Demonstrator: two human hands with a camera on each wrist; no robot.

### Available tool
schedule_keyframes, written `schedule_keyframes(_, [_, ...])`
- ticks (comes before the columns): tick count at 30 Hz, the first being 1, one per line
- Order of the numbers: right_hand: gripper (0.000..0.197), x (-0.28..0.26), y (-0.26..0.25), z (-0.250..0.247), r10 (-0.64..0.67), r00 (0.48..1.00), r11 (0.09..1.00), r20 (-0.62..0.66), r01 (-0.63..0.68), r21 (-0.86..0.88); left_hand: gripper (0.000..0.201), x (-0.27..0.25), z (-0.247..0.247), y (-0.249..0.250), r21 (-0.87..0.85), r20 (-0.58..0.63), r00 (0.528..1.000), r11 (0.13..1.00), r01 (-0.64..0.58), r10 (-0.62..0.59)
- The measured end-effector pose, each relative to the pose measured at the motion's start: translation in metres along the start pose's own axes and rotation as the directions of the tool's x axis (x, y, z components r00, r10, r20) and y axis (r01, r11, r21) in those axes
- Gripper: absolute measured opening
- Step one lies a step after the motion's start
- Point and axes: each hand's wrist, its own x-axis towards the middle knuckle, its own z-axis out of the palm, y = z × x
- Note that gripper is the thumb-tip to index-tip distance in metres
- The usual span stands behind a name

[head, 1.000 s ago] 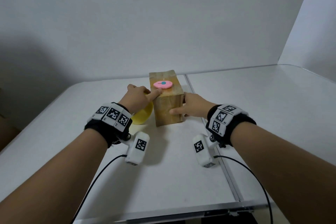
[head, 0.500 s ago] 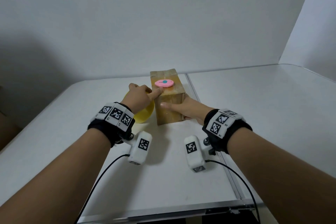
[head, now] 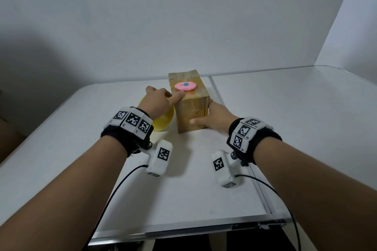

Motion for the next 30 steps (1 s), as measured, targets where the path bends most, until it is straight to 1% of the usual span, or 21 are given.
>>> schedule_keyframes(3, [0.074, 0.001, 0.000, -0.009, 0.004, 0.998, 1.000, 0.064, -0.004, 0.012, 0.061, 0.001, 0.001, 0.001, 0.010, 0.040, 0.999, 1.000, 0.029, -0.029])
schedule_keyframes(5, [0.071, 0.002, -0.001, -0.013, 0.017, 0.996, 0.998, 0.086, -0.022, 0.063, 0.064, 0.002, 0.000, 0.002, -0.014, 0.033, 0.998, 0.999, 0.047, -0.046])
schedule_keyframes(9, [0.060, -0.001, -0.009, -0.014, 0.016, 0.999, 0.996, 0.041, -0.020, 0.084, 0.065, 0.003, 0.001, 0.000, 0.001, 0.038, 0.998, 0.999, 0.050, -0.050])
schedule_keyframes(13, [0.052, -0.003, -0.010, -0.013, -0.003, 0.998, 0.999, 0.057, 0.001, 0.040, 0.067, 0.005, 0.002, -0.001, -0.022, 0.024, 0.998, 0.998, 0.051, -0.050])
schedule_keyframes(16, [0.052, -0.003, -0.010, -0.013, -0.004, 0.999, 1.000, 0.050, 0.003, 0.031, 0.069, 0.007, 0.002, -0.002, -0.048, 0.019, 0.998, 0.997, 0.059, -0.058])
schedule_keyframes(18, [0.050, -0.002, -0.011, -0.013, -0.008, 0.999, 1.000, 0.049, 0.009, -0.020, 0.072, 0.009, 0.000, -0.004, -0.059, 0.034, 0.997, 0.996, 0.072, -0.070])
schedule_keyframes(20, [0.052, 0.000, -0.011, -0.013, -0.024, 0.999, 0.989, 0.047, 0.030, -0.143, 0.075, 0.012, -0.005, -0.008, -0.055, 0.044, 0.996, 0.996, 0.075, -0.073])
schedule_keyframes(22, [0.055, 0.000, -0.010, -0.013, -0.034, 0.998, 0.971, 0.053, 0.046, -0.236, 0.071, 0.013, -0.011, -0.014, -0.122, 0.002, 0.998, 0.990, 0.065, -0.066])
schedule_keyframes(23, [0.057, 0.000, -0.009, -0.013, -0.031, 0.998, 0.963, 0.060, 0.045, -0.264, 0.067, 0.012, -0.014, -0.019, -0.187, -0.036, 0.997, 0.980, 0.063, -0.071])
schedule_keyframes(25, [0.064, 0.000, -0.008, -0.013, -0.003, 0.997, 0.954, 0.077, 0.026, -0.299, 0.058, 0.012, -0.020, -0.033, -0.351, -0.121, 0.987, 0.934, 0.058, -0.107])
schedule_keyframes(26, [0.068, 0.002, -0.006, -0.013, 0.021, 0.996, 0.950, 0.091, 0.009, -0.312, 0.051, 0.011, -0.023, -0.040, -0.449, -0.146, 0.979, 0.891, 0.063, -0.143])
schedule_keyframes(28, [0.070, 0.005, -0.005, -0.013, 0.050, 0.992, 0.943, 0.116, -0.009, -0.332, 0.025, 0.008, -0.027, -0.053, -0.643, -0.151, 0.967, 0.764, 0.062, -0.206])
schedule_keyframes(29, [0.070, 0.005, -0.005, -0.014, 0.054, 0.992, 0.943, 0.115, -0.013, -0.334, 0.013, 0.004, -0.028, -0.057, -0.707, -0.144, 0.965, 0.705, 0.055, -0.220])
schedule_keyframes(30, [0.070, 0.006, -0.004, -0.014, 0.045, 0.994, 0.945, 0.099, -0.011, -0.326, 0.007, 0.001, -0.029, -0.061, -0.743, -0.140, 0.965, 0.667, 0.046, -0.223])
